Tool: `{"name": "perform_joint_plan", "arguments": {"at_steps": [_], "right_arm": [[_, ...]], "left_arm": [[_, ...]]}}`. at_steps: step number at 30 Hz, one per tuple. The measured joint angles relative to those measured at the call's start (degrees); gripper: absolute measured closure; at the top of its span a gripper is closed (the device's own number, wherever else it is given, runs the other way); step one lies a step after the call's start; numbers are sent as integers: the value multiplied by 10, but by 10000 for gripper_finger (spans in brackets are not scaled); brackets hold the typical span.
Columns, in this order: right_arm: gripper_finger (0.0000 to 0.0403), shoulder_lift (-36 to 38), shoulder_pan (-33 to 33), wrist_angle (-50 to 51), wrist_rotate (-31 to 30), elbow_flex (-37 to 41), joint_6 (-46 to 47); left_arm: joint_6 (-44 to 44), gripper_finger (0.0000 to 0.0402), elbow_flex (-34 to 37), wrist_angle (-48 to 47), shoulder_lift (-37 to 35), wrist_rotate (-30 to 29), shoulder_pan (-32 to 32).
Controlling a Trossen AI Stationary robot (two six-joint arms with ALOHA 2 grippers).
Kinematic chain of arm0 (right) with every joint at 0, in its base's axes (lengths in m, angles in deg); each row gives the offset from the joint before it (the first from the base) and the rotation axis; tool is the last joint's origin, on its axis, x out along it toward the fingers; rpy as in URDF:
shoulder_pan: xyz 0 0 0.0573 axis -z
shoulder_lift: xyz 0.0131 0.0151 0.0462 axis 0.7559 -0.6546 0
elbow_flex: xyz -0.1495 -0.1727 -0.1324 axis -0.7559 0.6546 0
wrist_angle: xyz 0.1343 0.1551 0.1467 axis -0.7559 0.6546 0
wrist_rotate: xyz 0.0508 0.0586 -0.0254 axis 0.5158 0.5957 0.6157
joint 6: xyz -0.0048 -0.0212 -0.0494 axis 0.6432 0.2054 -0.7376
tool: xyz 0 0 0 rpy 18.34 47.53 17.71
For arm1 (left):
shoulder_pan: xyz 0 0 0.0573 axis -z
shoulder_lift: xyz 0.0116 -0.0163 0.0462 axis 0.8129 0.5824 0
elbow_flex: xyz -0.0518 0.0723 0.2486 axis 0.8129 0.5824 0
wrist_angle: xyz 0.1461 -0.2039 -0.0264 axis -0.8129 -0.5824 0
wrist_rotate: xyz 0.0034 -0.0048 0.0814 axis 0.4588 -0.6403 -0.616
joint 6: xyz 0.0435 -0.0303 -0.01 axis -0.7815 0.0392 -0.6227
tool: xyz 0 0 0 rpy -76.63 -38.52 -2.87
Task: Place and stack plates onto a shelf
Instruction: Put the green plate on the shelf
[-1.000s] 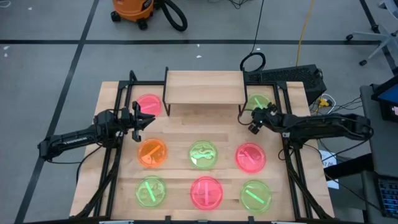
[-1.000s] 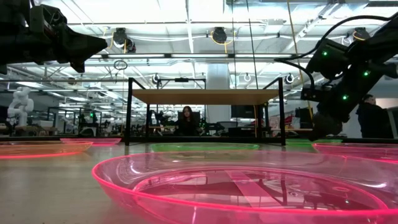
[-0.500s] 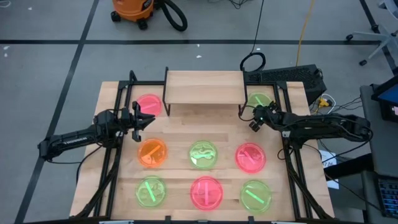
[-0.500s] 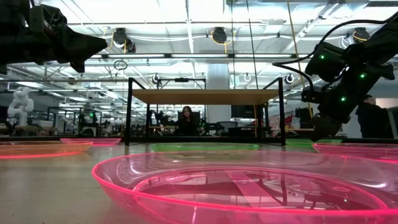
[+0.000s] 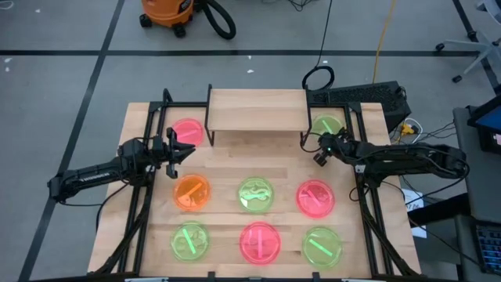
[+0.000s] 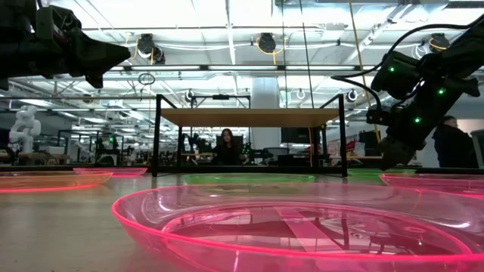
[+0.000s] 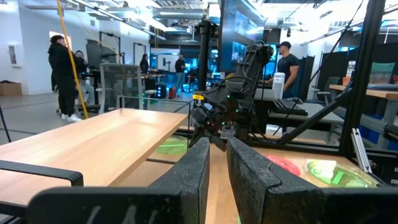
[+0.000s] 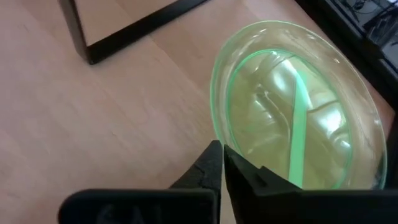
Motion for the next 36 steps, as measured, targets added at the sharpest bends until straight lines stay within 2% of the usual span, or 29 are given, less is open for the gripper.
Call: {"name": "perform_joint_plan", "arguments": {"at_steps": [7,14,19,24,27,31,36], "right_arm": [[403,28,-18,-9,22,0,25],[396,57,-31,-15,31,0,9],[336,45,-31,9,39,0,5],[256,13,-31,4,-8,3,8],[226,-1,-30,-4,-36,3,9],[218,-17,-29,-13,-51,3,9],[238,-41,-11,-22,-51,3,8]], "left_arm": [[0,339,0,0,0,0,0],[0,339,0,0,0,0,0],[0,339,0,0,0,0,0],[0,339,0,0,0,0,0],[0,339,0,0,0,0,0],[0,339,0,0,0,0,0],[0,339,0,0,0,0,0]]}}
